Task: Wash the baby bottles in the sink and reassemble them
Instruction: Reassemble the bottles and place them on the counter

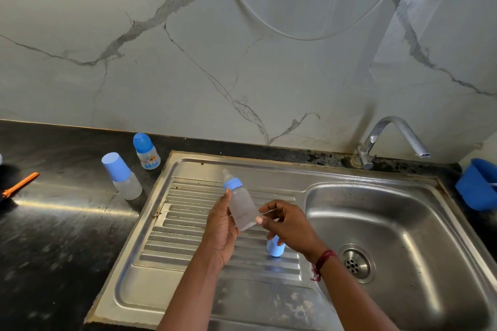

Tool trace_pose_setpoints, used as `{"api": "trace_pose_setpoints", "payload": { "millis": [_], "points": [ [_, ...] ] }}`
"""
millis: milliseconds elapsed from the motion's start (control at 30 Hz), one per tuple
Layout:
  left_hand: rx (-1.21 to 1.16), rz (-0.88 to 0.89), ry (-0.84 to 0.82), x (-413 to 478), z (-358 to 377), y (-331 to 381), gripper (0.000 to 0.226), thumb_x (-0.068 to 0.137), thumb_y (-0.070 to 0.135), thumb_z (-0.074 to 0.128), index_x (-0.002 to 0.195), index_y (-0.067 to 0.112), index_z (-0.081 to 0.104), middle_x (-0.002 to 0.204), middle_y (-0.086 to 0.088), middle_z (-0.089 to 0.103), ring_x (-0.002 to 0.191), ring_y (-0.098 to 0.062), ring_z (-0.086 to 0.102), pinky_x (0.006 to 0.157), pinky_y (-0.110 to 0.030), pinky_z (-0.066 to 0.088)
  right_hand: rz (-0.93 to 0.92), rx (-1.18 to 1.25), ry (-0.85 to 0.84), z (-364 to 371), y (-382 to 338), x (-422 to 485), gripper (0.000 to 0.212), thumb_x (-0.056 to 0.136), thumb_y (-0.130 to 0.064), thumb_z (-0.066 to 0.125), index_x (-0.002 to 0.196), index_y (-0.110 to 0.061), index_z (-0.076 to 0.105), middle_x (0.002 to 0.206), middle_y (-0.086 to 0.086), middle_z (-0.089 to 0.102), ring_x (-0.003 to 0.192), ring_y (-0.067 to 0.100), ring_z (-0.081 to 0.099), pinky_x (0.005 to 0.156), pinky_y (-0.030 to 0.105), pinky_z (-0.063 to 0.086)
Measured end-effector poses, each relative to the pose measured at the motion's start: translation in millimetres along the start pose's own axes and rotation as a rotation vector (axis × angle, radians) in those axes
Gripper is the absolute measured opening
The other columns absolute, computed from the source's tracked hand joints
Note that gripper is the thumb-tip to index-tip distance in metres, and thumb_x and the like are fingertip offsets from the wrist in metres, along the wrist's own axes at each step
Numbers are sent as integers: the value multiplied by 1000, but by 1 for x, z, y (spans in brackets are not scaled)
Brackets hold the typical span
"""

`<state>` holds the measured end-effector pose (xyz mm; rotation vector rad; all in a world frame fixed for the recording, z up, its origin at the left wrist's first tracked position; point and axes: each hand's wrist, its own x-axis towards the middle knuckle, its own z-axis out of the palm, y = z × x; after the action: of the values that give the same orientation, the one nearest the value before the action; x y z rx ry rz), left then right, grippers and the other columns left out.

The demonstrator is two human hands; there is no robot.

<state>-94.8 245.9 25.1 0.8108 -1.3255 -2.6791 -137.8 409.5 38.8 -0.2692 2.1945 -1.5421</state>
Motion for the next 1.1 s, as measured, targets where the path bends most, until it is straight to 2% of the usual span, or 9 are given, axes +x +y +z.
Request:
{"api": "trace_pose_setpoints", "payload": {
  "millis": [100, 167, 367, 567, 667, 767, 900, 1000, 1100],
  "points": [
    [49, -35, 38, -1, -1, -2, 50, 81, 52, 65, 114, 15, 66, 96, -9, 70, 83, -22, 67, 68, -34, 53, -70, -106, 169, -5, 12, 3, 6, 85, -22, 77, 86, -19, 71, 81, -9, 71, 69, 8, 66, 63, 21, 53],
    [80, -48, 63, 1, -5, -4, 54, 75, 53, 73, 114, 16, 67, 95, -8, 73, 83, -22, 68, 69, -34, 53, -81, -231, 198, -10, 20, 5, 12, 84, -18, 77, 90, -26, 70, 90, -13, 70, 76, 0, 64, 72, 17, 51],
    [224, -22, 78, -4, -10, -2, 70, 51, 55, 74, 109, 16, 67, 87, -5, 69, 77, -20, 65, 60, -31, 53, -15, -586, -114, -9, 43, 7, 61, 72, -20, 78, 128, -29, 56, 129, -7, 51, 121, 13, 46, 100, 23, 39],
    [380, 31, 164, -3, -23, -10, 91, 42, 51, 76, 116, 2, 56, 91, -14, 60, 74, -29, 65, 53, -30, 50, -25, -590, -95, -3, 59, 9, 53, 72, -9, 70, 122, -23, 61, 120, 2, 60, 114, 18, 55, 94, 30, 48],
    [439, 35, 176, -6, -29, -14, 84, 48, 46, 80, 115, 3, 52, 104, -25, 59, 88, -38, 68, 58, -34, 51, -31, -469, -15, -4, 63, 8, 46, 74, -7, 72, 117, -18, 64, 114, 1, 64, 107, 18, 60, 86, 18, 46],
    [464, 59, 157, -20, -26, -13, 68, 53, 35, 81, 109, 8, 50, 99, -12, 62, 81, -26, 66, 59, -34, 50, 38, -163, 178, -8, 60, 5, 39, 78, -13, 79, 111, -22, 61, 102, 0, 67, 88, 14, 63, 70, 9, 46],
    [546, 154, 123, -33, -27, -20, 59, 47, 36, 85, 102, 25, 65, 100, 3, 69, 89, -16, 66, 71, -31, 52, 126, 356, 302, -11, 52, 2, 21, 91, -17, 69, 106, -17, 55, 106, 11, 69, 88, 21, 68, 68, 34, 57],
    [578, 184, 140, -42, -33, -27, 54, 46, 36, 89, 97, 30, 73, 97, 10, 72, 93, -13, 67, 75, -30, 55, 144, 600, 301, -16, 46, -1, 16, 96, -21, 62, 108, -12, 56, 104, 10, 69, 88, 22, 70, 72, 38, 57],
    [566, 177, 162, -53, -30, -30, 50, 58, 14, 93, 102, 25, 73, 100, 5, 72, 92, -15, 68, 67, -23, 54, 134, 680, 290, -19, 44, -7, 17, 96, -24, 61, 109, -12, 60, 101, 8, 69, 90, 22, 71, 71, 36, 56]
  ]
}}
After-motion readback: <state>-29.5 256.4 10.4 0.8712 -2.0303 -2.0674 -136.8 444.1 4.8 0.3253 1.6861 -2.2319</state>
